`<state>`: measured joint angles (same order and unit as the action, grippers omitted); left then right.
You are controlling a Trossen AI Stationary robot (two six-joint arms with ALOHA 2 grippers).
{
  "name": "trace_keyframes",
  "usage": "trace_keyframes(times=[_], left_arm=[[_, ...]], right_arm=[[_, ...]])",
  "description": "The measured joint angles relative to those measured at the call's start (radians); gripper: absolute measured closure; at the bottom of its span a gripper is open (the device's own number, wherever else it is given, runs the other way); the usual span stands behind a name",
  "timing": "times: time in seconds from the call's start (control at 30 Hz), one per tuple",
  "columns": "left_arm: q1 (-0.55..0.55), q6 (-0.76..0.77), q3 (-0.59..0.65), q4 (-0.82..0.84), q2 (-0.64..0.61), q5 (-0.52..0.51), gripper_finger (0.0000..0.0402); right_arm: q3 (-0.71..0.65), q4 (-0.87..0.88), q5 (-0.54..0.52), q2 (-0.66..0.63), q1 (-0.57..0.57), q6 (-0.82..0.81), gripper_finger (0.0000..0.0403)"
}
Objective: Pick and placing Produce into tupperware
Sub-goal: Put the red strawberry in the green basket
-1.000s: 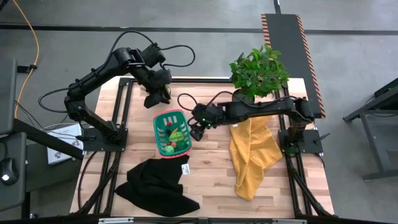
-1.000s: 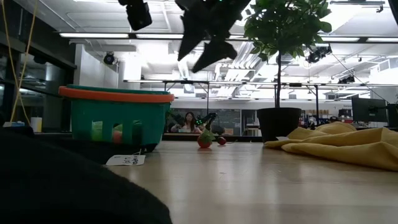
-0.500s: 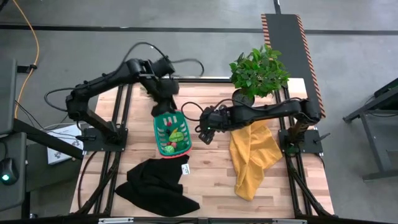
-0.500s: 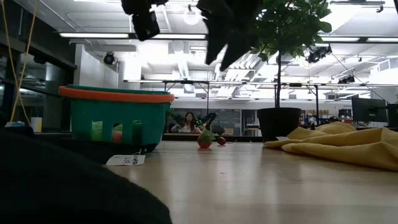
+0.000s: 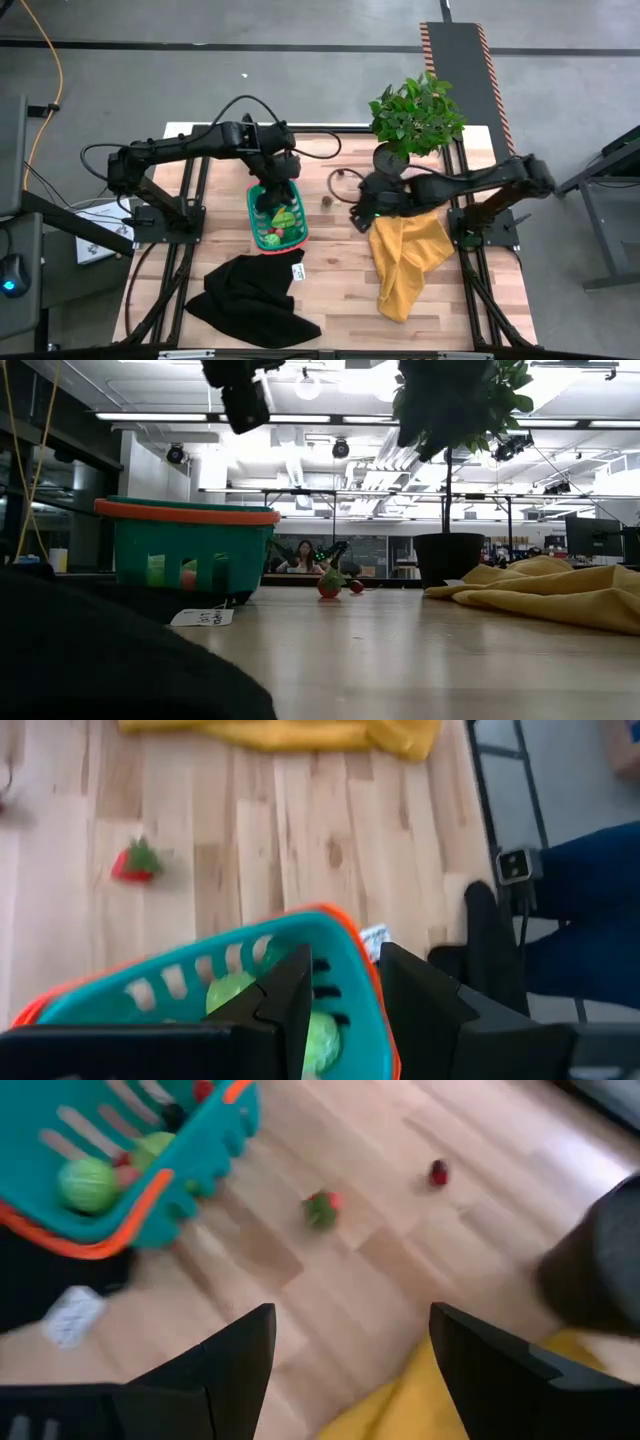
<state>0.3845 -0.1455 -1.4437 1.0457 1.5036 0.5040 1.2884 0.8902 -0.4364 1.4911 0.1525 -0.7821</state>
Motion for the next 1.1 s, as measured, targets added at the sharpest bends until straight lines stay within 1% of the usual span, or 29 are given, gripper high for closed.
trace_keyframes(times=[0.1, 0.2, 0.3, 0.43, 0.57, 0.67, 0.83, 0.97, 1.1], left_arm=[[-0.026, 0.053, 0.000, -0.077, 0.000, -0.001, 0.0291], [-0.048, 0.101, 0.000, -0.152, 0.000, -0.009, 0.0291], [-0.060, 0.131, 0.000, -0.194, 0.000, -0.030, 0.0291], [-0.060, 0.171, 0.000, -0.216, 0.000, -0.050, 0.0291], [-0.057, 0.181, 0.000, -0.217, 0.000, -0.072, 0.0291], [-0.058, 0.191, 0.000, -0.217, 0.000, -0.096, 0.0291], [-0.058, 0.323, 0.000, -0.243, 0.000, -0.106, 0.0291], [-0.068, 0.336, 0.000, -0.271, -0.002, -0.174, 0.0291], [-0.126, 0.333, 0.001, -0.335, -0.017, -0.297, 0.0291]], right_arm=[[-0.124, -0.120, 0.034, -0.086, 0.021, -0.059, 0.0149], [-0.210, -0.209, 0.075, -0.129, 0.040, -0.094, 0.0149], [-0.250, -0.227, 0.079, -0.141, 0.058, -0.117, 0.0149], [-0.277, -0.246, 0.071, -0.141, 0.067, -0.103, 0.0149], [-0.330, -0.322, 0.073, -0.139, 0.055, -0.074, 0.0149], [-0.381, -0.414, 0.080, -0.139, 0.035, -0.074, 0.0149], [-0.428, -0.513, 0.082, -0.129, -0.006, -0.067, 0.0149], [-0.434, -0.501, 0.095, -0.098, -0.049, -0.043, 0.0149], [-0.434, -0.486, 0.100, -0.053, -0.084, -0.005, 0.0149]])
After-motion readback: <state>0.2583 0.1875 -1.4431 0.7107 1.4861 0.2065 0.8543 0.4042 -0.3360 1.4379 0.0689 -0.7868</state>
